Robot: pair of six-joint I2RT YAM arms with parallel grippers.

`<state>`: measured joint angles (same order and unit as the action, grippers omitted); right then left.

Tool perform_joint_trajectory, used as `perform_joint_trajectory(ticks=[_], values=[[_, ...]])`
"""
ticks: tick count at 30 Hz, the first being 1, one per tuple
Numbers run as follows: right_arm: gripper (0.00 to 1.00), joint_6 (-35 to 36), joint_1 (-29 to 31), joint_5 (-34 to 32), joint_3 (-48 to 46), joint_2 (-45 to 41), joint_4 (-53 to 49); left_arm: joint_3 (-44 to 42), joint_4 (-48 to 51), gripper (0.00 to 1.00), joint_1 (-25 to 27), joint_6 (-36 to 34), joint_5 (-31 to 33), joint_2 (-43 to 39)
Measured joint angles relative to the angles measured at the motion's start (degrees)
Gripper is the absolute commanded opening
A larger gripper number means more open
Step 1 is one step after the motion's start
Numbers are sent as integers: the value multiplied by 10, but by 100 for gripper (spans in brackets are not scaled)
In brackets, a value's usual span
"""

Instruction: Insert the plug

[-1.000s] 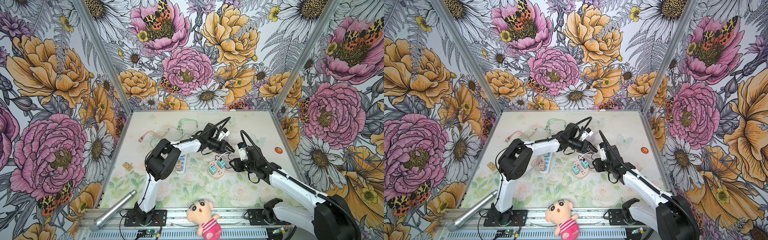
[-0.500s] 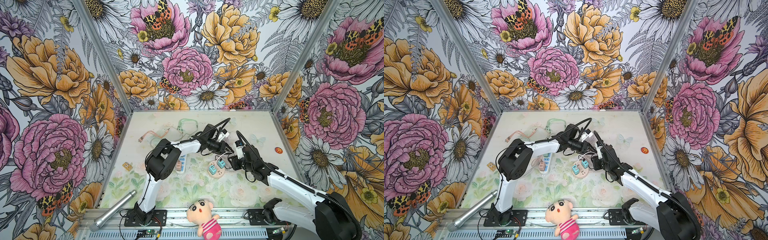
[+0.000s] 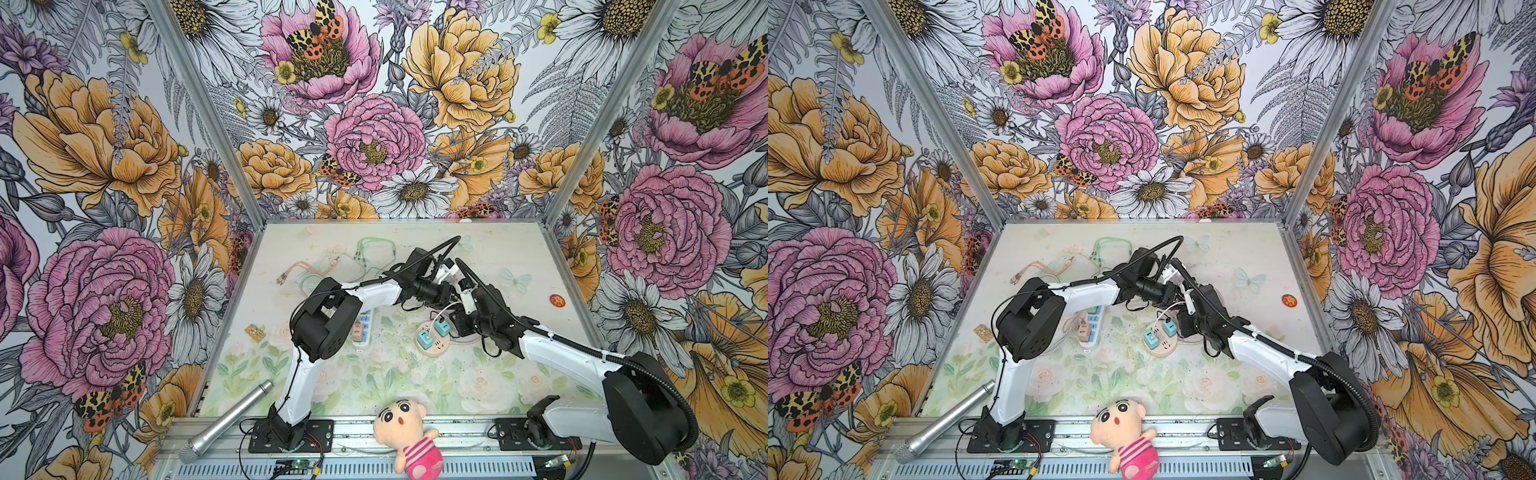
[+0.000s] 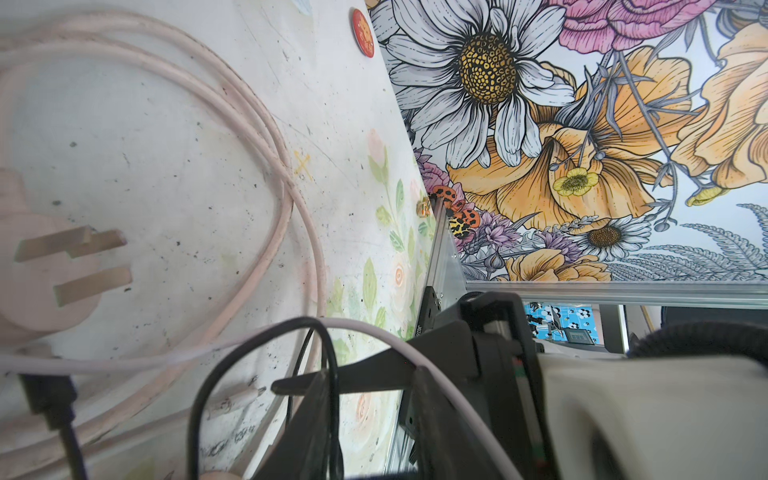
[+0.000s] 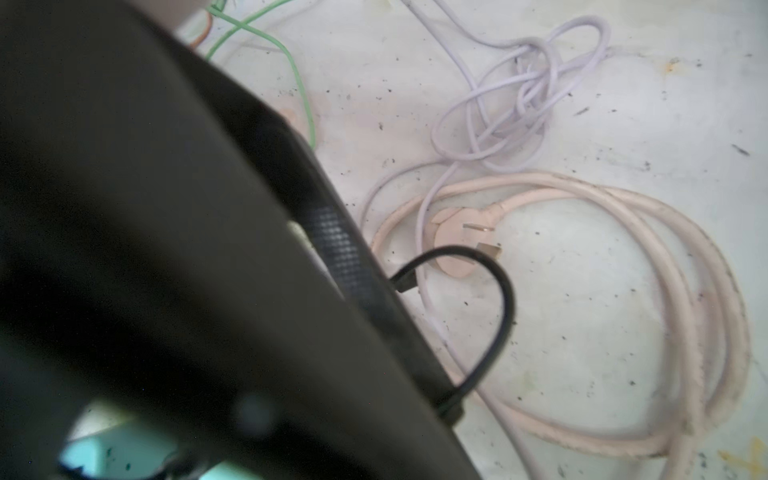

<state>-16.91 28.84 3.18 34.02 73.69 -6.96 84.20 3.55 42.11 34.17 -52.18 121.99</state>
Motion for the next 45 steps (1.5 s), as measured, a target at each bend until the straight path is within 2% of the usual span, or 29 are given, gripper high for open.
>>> perform_joint_trajectory(ticks=[2,6,15,24,27,33,36,41,45], values=[[0,-5,0,-5,0,0,-1,0,0,54,-3,4,-1,0],[0,-7,1,0,0,-18,-9,-8,-5,60,-8,5,0,-1],[0,-13,1,47,-1,-140,-102,-20,-11,62,-38,18,5,-4],[0,-48,4,122,0,-151,-205,-3,-15,62,-59,26,5,-4],[0,-73,9,132,0,-184,-245,9,-15,62,-66,30,5,-4],[0,-133,10,118,41,-280,-344,50,-6,60,-76,30,5,0],[0,-159,10,87,75,-281,-397,94,18,60,-76,23,20,16],[0,-196,10,43,90,-253,-479,175,123,60,-67,-29,91,51],[0,-239,10,-8,89,-282,-537,193,169,59,-61,-45,125,64]])
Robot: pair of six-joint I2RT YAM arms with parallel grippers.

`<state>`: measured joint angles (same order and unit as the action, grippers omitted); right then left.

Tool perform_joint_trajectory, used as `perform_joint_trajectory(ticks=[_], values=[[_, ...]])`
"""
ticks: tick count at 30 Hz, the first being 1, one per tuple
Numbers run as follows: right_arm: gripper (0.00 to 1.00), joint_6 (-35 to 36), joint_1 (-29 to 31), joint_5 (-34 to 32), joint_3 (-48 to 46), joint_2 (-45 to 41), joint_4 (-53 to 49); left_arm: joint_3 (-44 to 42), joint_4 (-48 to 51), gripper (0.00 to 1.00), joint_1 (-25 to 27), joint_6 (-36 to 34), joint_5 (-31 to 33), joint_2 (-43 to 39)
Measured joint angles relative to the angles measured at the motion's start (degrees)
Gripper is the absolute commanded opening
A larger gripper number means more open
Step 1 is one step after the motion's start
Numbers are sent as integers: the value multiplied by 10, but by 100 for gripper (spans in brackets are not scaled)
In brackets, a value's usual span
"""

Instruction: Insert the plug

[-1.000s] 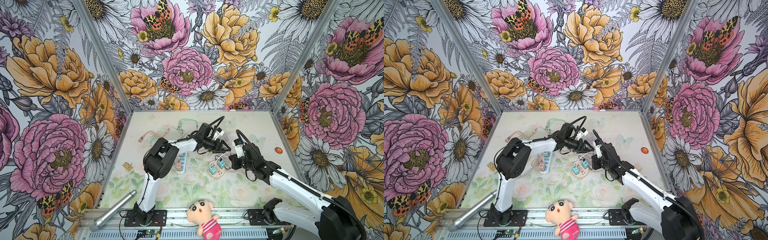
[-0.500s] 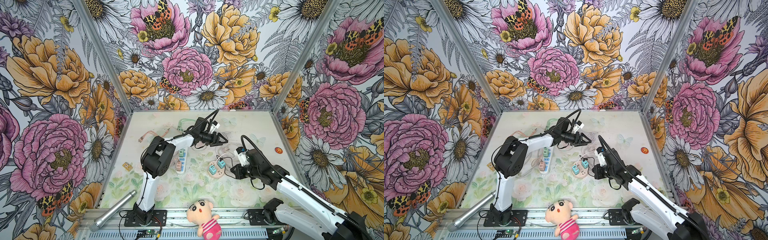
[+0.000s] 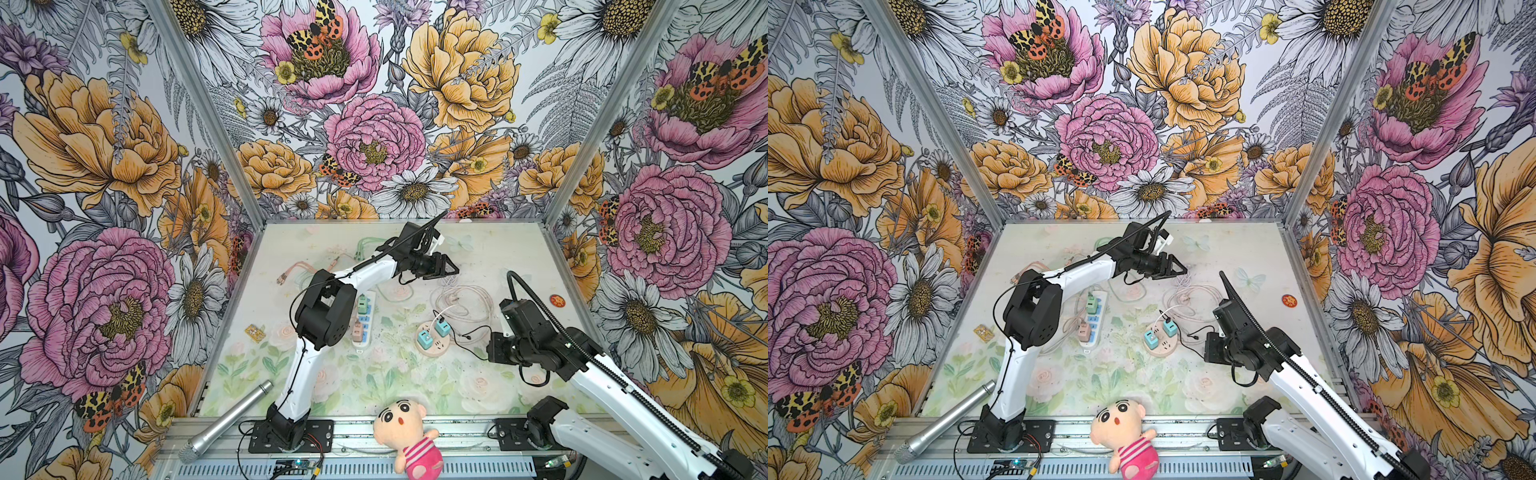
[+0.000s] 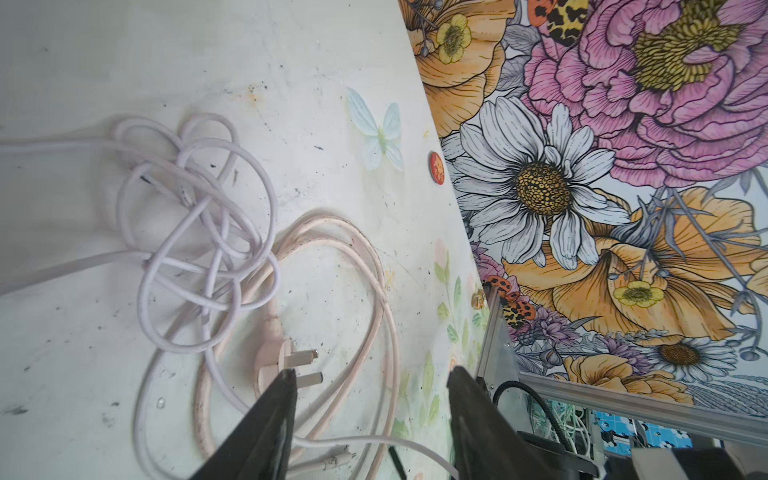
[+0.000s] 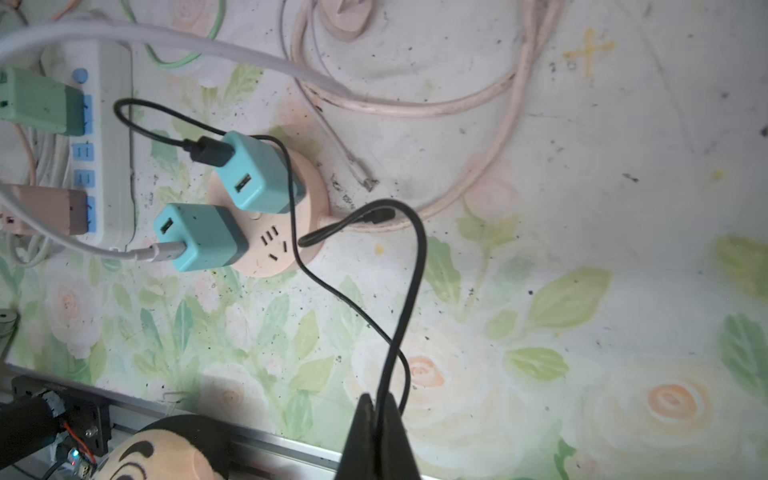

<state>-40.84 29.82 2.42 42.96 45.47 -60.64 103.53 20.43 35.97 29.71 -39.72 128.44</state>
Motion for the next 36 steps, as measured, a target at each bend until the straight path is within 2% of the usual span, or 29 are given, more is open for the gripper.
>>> perform_joint_trajectory(ticks=[3,6,11,16,20,23,36], values=[[0,-27,-6,-45,4,-32,-25,3,20,59,0,-3,11,7],[0,-30,-45,-84,31,-23,-39,4,29,59,-2,-4,19,11],[0,27,-127,-110,78,95,13,4,38,58,-8,-8,29,12],[0,87,-202,-78,90,229,111,-24,54,59,-19,-32,64,-2],[7,124,-242,-46,94,308,180,-68,74,60,-27,-54,108,-44],[27,148,-259,-31,94,338,220,-91,82,61,-35,-67,137,-80],[47,205,-303,13,98,388,312,-150,83,64,-62,-123,260,-201]])
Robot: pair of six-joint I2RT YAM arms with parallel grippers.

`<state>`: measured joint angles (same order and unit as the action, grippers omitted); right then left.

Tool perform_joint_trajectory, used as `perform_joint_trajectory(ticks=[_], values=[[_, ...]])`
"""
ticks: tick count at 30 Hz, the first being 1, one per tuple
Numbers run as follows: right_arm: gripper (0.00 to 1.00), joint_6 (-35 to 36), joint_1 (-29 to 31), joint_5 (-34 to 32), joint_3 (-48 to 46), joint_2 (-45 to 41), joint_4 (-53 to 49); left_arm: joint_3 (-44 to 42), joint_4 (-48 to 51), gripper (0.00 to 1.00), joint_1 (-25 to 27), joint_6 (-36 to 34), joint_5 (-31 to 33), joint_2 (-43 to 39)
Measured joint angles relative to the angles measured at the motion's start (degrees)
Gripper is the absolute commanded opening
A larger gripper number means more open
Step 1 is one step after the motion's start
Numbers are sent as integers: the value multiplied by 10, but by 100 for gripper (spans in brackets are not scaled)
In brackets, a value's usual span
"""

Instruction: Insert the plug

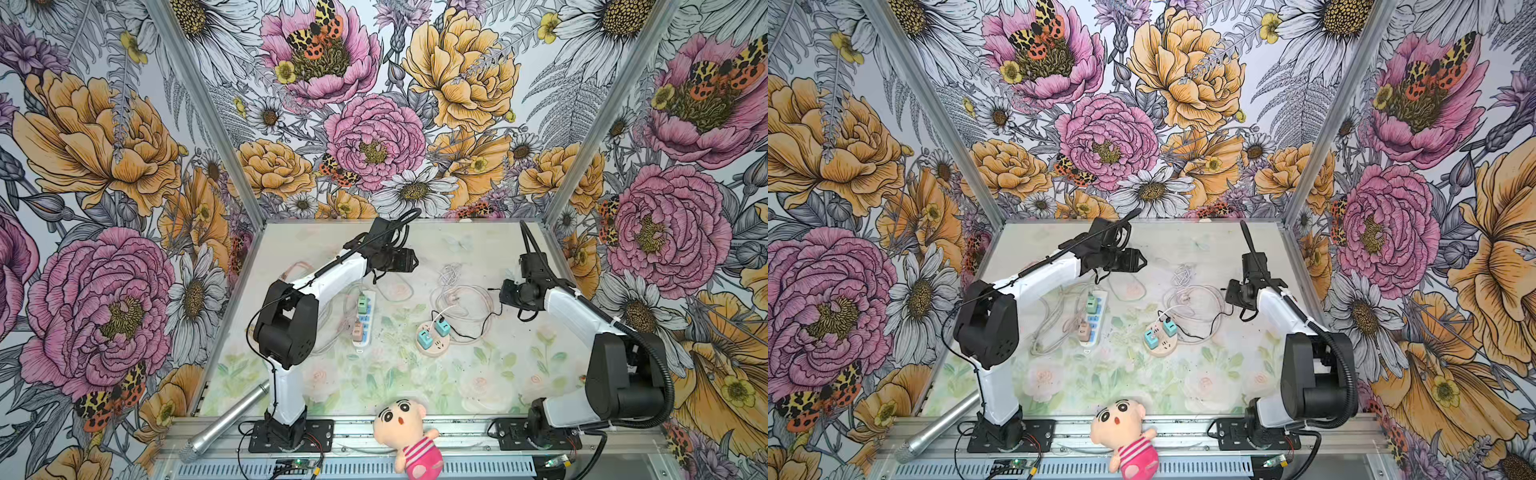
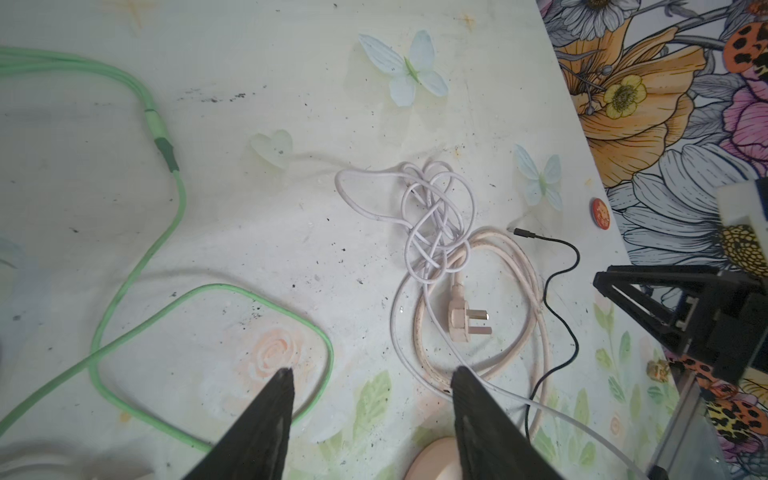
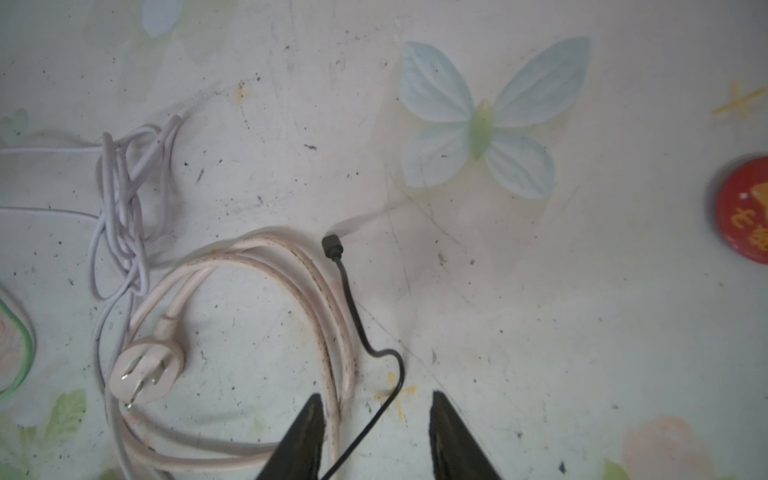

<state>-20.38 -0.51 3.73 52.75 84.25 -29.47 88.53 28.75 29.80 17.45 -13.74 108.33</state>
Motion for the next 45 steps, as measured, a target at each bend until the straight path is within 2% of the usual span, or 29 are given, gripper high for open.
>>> perform_joint_trajectory(ticks=[1,2,3,6,9,14,15,16,27,33,40,45], values=[[51,4,-3,1,0,1,2,-7,0,64,-2,-5,11,-11],[60,9,-3,3,2,1,3,-14,0,65,-4,-10,23,-23],[64,17,-4,5,4,1,5,-23,0,66,-7,-15,38,-37],[69,33,-7,9,8,-2,22,-48,2,68,-15,-30,80,-79],[71,48,-9,9,8,-13,35,-72,1,70,-40,-34,107,-120],[74,70,-14,-1,8,-35,78,-138,-21,74,-120,-46,166,-184],[74,72,-15,-8,4,-40,96,-157,-29,79,-137,-49,184,-196],[75,74,-14,-12,-5,-47,119,-177,-40,98,-152,-54,201,-207],[81,81,-14,-56,-174,-116,322,-426,-240,99,-271,-74,323,-346],[81,97,-15,-88,-199,-120,371,-502,-339,99,-297,-81,343,-362],[83,111,-15,-104,-257,-120,459,-642,-503,99,-297,-103,316,-362],[83,114,-14,-106,-288,-103,522,-671,-621,99,-297,-125,306,-334]])
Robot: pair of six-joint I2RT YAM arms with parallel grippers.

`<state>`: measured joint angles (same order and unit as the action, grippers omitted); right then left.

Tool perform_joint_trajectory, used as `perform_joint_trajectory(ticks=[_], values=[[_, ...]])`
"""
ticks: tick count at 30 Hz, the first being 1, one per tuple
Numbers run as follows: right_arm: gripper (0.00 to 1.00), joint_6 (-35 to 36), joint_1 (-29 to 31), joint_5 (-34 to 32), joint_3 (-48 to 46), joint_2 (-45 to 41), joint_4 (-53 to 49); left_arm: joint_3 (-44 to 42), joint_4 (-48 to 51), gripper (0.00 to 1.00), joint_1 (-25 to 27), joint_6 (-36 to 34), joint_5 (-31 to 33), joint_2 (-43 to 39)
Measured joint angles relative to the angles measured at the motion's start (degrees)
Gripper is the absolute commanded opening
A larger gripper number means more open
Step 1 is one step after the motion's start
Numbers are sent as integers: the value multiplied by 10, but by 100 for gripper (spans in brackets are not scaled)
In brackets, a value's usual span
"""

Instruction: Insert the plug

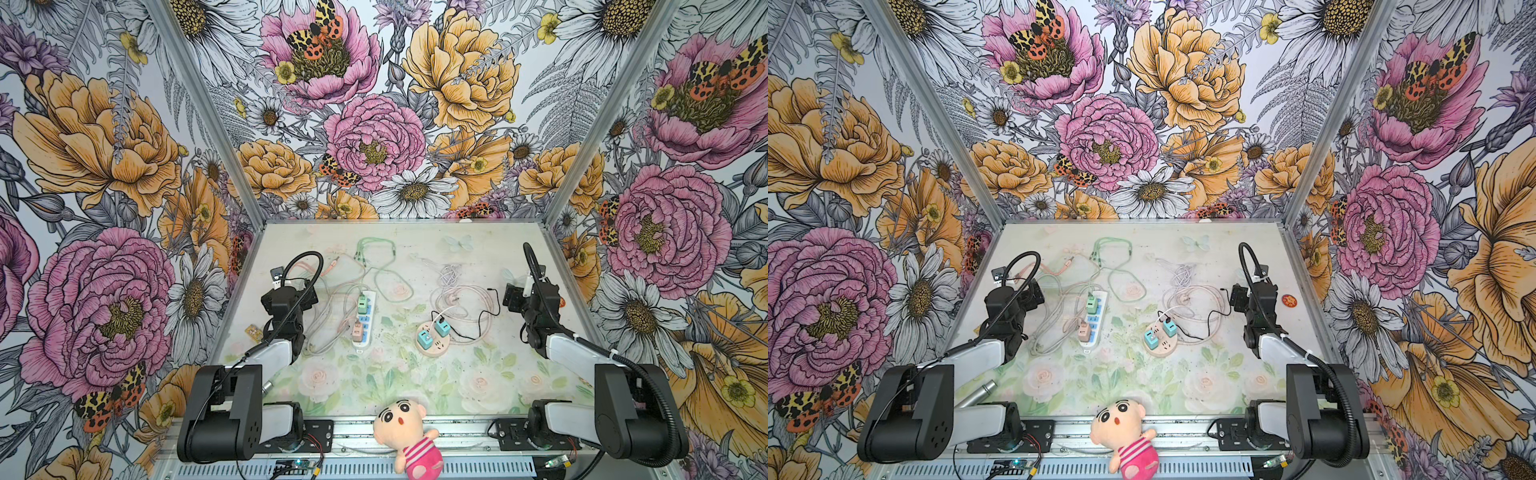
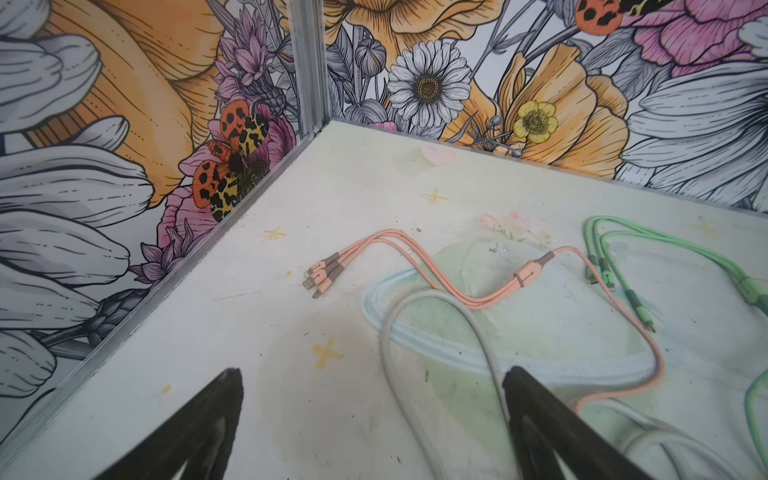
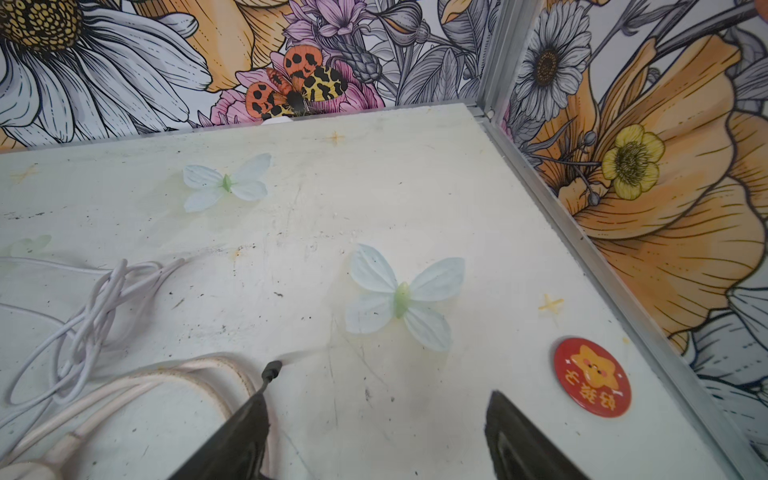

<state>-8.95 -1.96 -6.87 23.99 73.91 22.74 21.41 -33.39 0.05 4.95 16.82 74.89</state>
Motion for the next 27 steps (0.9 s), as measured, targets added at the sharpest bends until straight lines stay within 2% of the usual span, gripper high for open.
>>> perform_joint_trajectory(ticks=[2,8,9,16,21,24,27], values=[[91,-1,0,3,0,11,17,-6,-54,99,0,-7,-6,23],[94,1,0,16,0,41,70,-24,-180,99,0,-25,-33,113],[99,1,0,17,0,43,77,-27,-199,99,0,-28,-37,129],[99,25,0,33,-30,50,185,-32,-230,99,2,-38,-43,141],[100,39,0,53,-102,139,345,-16,-221,99,11,-45,-43,141],[99,41,0,55,-115,147,356,-11,-221,99,13,-50,-45,141],[99,41,0,57,-88,147,351,-11,-220,99,13,-51,-45,141]])
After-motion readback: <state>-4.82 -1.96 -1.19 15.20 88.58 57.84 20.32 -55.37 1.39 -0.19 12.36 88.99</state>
